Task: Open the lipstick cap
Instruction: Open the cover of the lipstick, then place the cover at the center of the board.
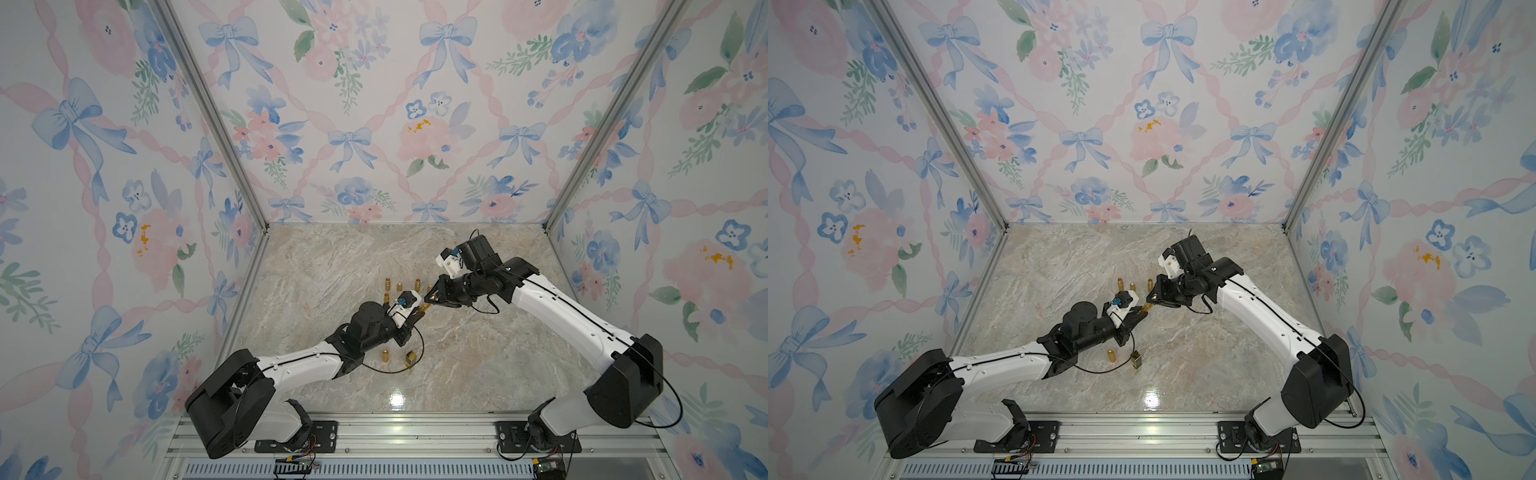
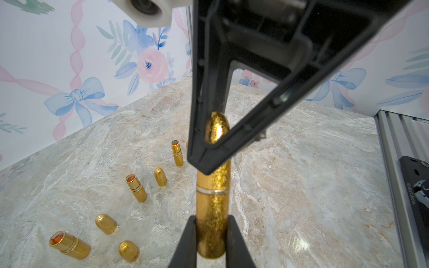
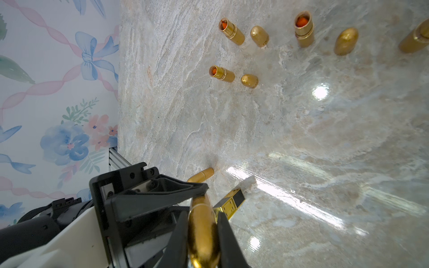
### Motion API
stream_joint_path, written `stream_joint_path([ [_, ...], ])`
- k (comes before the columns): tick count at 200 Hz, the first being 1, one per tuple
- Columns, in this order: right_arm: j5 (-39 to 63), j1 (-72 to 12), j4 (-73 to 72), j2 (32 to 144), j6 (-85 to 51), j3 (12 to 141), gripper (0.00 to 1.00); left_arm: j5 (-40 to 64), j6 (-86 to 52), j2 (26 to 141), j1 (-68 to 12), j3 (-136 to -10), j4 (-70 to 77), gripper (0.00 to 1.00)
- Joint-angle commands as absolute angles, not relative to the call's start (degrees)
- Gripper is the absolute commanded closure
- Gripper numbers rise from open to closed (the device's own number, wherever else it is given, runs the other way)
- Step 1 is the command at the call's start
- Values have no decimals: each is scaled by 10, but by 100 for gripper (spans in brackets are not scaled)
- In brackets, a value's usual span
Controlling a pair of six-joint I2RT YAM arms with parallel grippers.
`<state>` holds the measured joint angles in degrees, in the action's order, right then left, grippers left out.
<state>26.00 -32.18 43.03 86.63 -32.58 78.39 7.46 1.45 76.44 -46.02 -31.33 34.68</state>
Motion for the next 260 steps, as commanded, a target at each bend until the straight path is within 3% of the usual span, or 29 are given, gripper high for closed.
stream_joint_path([
  [1,210,-287,472,823,-329,784,83,-3,11,758,-436,-289,257,100],
  [102,189,-278,469,828,-311,774,82,-7,4,743,-429,-288,251,100],
  [195,0,-314,376,988,-279,747,81,-9,-28,714,-406,-284,282,100],
  [260,-58,-346,360,1096,-265,795,81,-5,-48,725,-400,-280,321,100],
])
